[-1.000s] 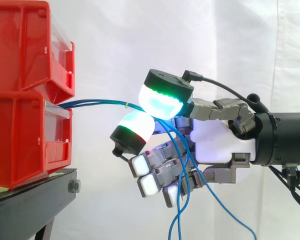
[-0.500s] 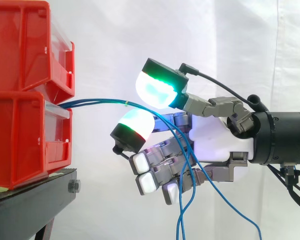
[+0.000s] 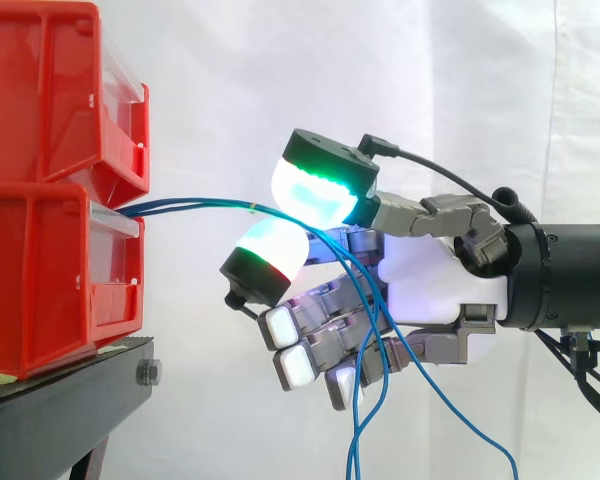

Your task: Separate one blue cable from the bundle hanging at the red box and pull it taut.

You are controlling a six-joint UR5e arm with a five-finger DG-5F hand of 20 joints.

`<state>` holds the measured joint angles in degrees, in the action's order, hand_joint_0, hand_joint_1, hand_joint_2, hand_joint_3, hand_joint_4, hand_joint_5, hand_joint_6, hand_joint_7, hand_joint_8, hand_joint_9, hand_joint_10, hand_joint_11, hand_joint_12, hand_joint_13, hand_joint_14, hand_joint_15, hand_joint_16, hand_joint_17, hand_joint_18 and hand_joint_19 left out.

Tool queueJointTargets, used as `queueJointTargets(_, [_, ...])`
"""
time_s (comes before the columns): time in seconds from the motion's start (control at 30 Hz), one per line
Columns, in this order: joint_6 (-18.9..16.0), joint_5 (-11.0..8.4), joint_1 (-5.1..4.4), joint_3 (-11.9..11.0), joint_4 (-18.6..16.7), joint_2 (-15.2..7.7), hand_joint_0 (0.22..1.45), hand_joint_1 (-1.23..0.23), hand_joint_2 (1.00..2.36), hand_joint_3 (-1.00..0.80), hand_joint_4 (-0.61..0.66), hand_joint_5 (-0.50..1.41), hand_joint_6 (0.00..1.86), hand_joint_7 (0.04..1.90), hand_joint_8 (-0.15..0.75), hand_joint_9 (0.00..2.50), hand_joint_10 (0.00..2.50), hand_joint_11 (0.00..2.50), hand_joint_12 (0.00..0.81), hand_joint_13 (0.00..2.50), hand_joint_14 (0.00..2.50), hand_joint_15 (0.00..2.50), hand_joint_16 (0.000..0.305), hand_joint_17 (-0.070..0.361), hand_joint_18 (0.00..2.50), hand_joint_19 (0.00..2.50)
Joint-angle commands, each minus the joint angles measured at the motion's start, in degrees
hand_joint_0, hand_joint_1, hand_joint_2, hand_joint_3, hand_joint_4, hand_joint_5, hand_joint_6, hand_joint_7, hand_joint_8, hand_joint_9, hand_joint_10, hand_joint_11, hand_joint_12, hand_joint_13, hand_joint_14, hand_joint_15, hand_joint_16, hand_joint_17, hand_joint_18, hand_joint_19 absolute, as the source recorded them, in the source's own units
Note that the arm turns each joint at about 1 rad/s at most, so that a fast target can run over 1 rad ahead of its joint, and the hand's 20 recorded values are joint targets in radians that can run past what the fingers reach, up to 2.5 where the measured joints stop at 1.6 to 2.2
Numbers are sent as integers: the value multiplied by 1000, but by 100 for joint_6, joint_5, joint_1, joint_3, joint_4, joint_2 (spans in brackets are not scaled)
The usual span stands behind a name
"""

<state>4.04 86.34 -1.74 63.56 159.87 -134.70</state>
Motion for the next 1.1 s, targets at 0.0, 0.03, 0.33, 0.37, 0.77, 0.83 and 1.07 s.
queueJointTargets(0.0, [0,-3,-2,-1,0,5,656,-787,1015,-302,146,-197,782,1232,321,859,24,758,355,984,20,506,50,113,1076,592])
queueJointTargets(0.03, [0,-3,-11,-1,0,-4,668,-807,1015,-299,144,-198,784,1225,317,857,27,766,349,983,20,504,50,113,1077,584])
queueJointTargets(0.33, [0,-126,-37,7,0,5,774,-906,1017,-301,124,-215,876,1240,321,928,29,1039,347,998,23,543,50,112,1078,541])
queueJointTargets(0.37, [0,-126,-37,7,0,-4,779,-918,1014,-337,120,-214,878,1233,321,927,30,1038,349,998,22,544,50,112,1077,531])
queueJointTargets(0.77, [0,-144,-46,7,0,-4,672,-935,1000,-500,128,-192,888,1251,330,959,31,1080,348,1004,23,548,48,108,1086,519])
queueJointTargets(0.83, [0,-144,-46,16,0,-4,630,-946,1000,-500,133,-198,884,1253,330,957,31,1076,350,1001,24,546,48,108,1085,524])
queueJointTargets(1.07, [0,-144,-46,16,0,-4,494,-996,1000,-500,153,-217,870,1236,334,885,25,1042,368,973,21,540,55,123,1096,509])
